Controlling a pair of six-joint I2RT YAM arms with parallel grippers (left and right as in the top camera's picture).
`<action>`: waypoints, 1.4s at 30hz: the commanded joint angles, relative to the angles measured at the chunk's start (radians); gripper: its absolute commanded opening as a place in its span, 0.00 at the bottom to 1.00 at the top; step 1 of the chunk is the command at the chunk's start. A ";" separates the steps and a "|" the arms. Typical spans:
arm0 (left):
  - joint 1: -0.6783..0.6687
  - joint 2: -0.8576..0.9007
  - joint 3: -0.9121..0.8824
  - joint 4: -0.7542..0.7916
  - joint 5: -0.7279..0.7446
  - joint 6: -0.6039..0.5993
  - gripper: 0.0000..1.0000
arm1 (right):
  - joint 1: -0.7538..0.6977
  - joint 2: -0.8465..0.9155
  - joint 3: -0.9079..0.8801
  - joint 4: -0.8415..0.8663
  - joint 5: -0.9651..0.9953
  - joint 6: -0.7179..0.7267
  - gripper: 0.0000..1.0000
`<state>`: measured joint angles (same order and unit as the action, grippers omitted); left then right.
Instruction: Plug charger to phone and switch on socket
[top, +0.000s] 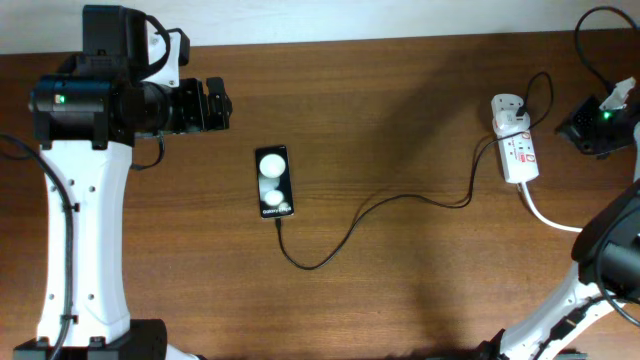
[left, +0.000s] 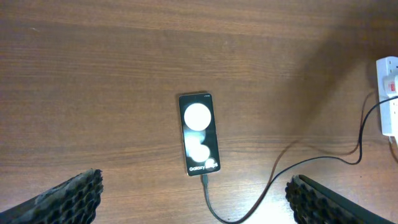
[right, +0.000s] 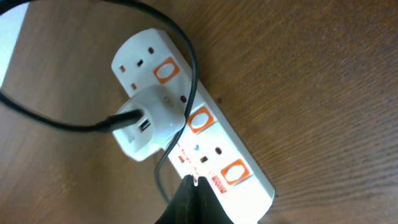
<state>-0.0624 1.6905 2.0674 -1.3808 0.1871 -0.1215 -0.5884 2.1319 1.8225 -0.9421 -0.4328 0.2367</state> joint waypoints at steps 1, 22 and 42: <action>0.006 -0.024 0.008 0.002 0.010 0.002 0.99 | 0.001 0.026 0.022 0.026 -0.012 0.008 0.04; 0.006 -0.024 0.008 0.002 0.010 0.002 0.99 | 0.060 0.166 0.021 0.148 -0.017 0.024 0.04; 0.006 -0.024 0.008 0.002 0.009 0.002 0.99 | 0.105 0.166 0.020 0.158 0.026 0.061 0.04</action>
<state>-0.0624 1.6905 2.0674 -1.3808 0.1871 -0.1215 -0.5022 2.2810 1.8229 -0.7845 -0.3988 0.2893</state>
